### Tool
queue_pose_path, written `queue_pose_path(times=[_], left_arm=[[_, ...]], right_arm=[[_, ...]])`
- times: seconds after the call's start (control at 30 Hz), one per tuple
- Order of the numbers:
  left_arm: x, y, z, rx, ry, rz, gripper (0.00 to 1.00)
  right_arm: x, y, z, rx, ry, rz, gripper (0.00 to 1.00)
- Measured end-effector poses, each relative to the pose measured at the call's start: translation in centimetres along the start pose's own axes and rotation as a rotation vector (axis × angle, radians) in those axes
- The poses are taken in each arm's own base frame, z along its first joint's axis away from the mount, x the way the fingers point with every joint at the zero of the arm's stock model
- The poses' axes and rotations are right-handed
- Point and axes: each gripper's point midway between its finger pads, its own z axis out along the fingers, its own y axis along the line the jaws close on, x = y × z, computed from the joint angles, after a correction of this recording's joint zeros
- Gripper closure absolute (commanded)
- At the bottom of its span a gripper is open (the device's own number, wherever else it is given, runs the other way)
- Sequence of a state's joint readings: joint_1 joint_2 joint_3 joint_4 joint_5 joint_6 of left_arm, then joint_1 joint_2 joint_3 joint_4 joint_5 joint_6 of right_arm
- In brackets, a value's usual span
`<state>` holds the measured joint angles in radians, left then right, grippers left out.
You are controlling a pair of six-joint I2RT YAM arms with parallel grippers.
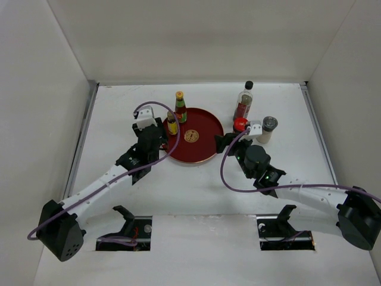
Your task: Organize the condiment bottles
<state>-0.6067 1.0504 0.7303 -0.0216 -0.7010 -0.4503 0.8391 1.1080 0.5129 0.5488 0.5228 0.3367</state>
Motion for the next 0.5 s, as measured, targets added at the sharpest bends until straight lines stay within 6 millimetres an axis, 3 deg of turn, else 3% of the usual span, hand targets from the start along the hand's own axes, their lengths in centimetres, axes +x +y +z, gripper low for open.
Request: queue_pose_path(times=[0.2,0.33,0.5], left_arm=[[3.6,-3.2,-0.4,0.071,0.07,0.078,0.64],[6.1,-3.8,0.6,0.062,0.113,0.127,0.64],[7.4,-4.3,1.5,0.061,0.124,0.138,0.64]], right_arm=[[0.0,0.0,0.1,-0.001,-0.002,0.002,0.18],[0.5,-0.1,0.2,0.003,0.009,-0.006,0.18],[0.4,-0.1,0.2,0.003,0.008,-0.005,0.18]])
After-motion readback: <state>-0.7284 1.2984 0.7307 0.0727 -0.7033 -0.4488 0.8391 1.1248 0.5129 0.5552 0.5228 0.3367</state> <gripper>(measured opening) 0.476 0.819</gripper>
